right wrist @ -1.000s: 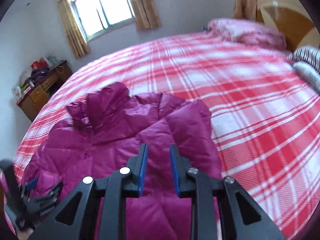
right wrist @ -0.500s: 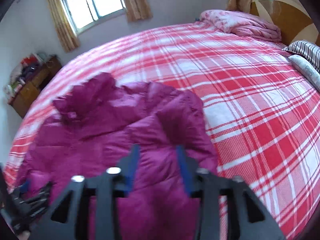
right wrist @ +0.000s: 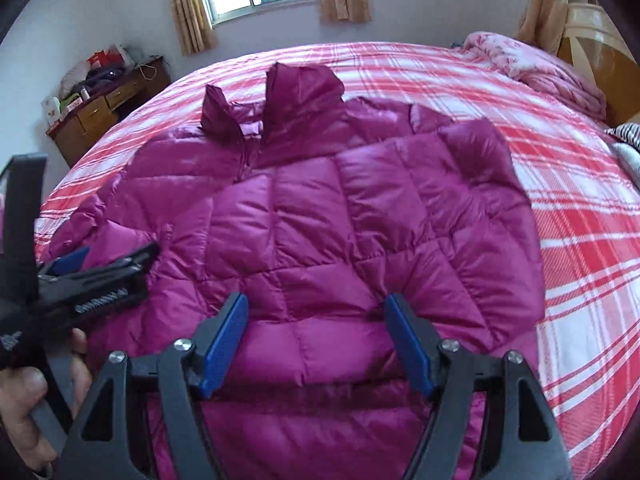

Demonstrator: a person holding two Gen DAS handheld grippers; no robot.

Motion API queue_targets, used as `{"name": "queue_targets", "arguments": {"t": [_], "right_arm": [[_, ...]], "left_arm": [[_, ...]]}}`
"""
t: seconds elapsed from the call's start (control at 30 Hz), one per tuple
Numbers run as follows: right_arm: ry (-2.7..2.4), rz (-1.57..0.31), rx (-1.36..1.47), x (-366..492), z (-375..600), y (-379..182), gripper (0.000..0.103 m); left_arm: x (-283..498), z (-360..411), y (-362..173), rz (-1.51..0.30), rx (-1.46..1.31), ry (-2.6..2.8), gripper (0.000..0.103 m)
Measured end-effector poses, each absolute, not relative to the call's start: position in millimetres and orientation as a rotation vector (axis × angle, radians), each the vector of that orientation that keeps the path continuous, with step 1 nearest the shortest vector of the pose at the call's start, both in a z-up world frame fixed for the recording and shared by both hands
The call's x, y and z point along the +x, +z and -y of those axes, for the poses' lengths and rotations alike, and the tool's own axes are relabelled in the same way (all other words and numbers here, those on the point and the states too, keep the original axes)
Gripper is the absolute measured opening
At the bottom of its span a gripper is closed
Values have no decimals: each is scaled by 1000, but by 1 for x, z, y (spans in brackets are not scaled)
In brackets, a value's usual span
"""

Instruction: Fold large clothes

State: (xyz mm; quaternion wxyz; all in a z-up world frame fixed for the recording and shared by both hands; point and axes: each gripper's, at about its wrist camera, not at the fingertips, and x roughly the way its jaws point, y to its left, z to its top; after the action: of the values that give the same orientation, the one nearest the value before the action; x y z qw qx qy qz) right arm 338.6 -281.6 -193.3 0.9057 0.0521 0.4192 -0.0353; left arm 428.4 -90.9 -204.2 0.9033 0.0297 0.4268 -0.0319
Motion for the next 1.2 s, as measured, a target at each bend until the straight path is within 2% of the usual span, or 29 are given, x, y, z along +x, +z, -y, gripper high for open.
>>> {"name": "queue_targets", "arguments": {"t": [0.27,0.9,1.2], "right_arm": [[-138,-891,-16,339,262,-200,77],[-175,-887,-52,341,257,-203,81],[-161,-875,-34,340,260,-202,82]], "left_arm": [[428,91,-204,-882,65,-66,102],[424,91,-195,-886,112,-72,102],[365,10,-160,-771,144,55,102]]}}
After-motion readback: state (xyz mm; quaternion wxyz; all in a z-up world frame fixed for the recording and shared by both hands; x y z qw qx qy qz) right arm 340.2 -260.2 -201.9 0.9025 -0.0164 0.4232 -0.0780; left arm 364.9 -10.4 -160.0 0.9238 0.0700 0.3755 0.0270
